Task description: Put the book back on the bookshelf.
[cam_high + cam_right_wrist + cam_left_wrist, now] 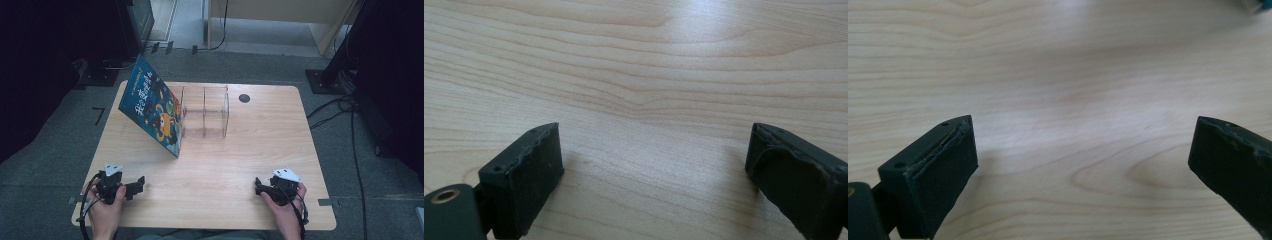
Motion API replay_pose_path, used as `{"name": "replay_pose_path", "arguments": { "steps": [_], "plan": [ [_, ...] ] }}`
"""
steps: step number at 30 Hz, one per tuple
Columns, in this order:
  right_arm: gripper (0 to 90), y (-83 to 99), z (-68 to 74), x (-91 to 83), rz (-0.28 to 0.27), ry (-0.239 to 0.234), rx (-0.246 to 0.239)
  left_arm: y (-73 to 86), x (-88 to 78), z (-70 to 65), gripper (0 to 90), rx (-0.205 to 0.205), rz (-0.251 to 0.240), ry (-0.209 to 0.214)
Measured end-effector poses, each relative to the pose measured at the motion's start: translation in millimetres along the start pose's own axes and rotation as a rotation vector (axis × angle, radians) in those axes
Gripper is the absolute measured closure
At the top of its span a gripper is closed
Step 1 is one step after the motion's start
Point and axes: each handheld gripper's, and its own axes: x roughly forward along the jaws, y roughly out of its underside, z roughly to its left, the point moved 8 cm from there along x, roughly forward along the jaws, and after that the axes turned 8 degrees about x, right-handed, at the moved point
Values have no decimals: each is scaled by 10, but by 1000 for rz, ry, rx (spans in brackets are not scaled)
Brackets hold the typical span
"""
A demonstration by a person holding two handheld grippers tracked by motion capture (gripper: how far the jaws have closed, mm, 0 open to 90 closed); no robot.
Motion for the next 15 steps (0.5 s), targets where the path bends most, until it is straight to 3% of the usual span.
{"name": "replay_pose_path", "arguments": {
  "steps": [8, 15],
  "plan": [
    [76, 0, -2, 0, -1, 0, -3, 59, 52, -68, 0, 12, -51, -2],
    [75, 0, -3, 0, -1, 0, -3, 52, 71, -75, 0, 48, -37, -12]
  ]
}}
